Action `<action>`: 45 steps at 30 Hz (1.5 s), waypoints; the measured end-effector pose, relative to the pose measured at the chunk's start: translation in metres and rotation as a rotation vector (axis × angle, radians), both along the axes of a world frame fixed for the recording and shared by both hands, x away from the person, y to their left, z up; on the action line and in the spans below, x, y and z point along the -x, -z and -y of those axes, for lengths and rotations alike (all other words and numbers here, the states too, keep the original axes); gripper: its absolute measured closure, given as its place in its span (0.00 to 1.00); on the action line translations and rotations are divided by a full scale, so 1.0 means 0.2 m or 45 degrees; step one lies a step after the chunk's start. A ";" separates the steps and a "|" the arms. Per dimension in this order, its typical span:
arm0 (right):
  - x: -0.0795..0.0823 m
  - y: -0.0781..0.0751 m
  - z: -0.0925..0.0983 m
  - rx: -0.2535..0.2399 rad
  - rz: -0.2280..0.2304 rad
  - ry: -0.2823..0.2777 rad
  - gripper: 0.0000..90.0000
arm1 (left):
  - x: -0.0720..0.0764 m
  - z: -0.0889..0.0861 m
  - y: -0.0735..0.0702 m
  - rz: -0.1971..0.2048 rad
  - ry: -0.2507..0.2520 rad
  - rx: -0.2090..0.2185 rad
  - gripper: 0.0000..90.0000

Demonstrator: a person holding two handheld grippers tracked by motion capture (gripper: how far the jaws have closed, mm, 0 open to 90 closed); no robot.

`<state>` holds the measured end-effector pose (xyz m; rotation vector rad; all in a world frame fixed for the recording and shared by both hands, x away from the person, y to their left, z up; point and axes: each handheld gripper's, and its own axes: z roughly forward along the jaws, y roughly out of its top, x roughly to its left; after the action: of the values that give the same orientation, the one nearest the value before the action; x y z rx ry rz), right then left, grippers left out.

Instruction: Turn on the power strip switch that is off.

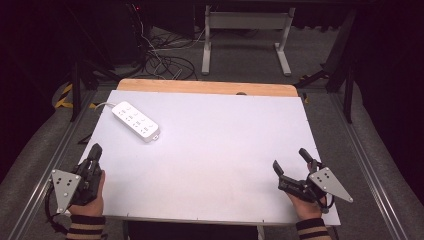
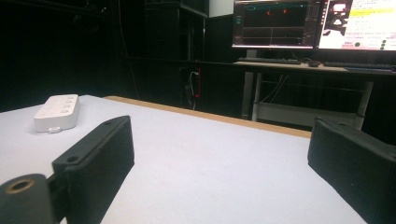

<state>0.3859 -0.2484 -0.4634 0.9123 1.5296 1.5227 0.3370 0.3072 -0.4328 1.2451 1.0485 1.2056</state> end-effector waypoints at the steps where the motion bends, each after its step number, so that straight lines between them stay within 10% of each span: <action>1: 0.00 0.00 0.00 0.003 0.003 -0.001 0.08 | -0.01 -0.01 -0.01 -0.022 0.016 0.007 1.00; 20: -0.01 0.02 -0.03 0.020 -0.030 -0.025 0.09 | -0.26 -0.09 -0.30 -0.130 -0.057 0.004 1.00; 30: -0.02 0.02 -0.03 0.016 -0.041 -0.025 0.09 | -0.64 -0.03 -0.54 -0.312 -0.055 -0.114 1.00; 45: -0.02 0.03 -0.05 -0.015 -0.087 -0.092 0.09 | -1.06 -0.07 -0.53 -0.564 -0.061 -0.164 1.00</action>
<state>0.3904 -0.2392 -0.4704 0.9331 1.6193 1.5676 0.5492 0.3206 -0.3268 1.6428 1.3416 1.0695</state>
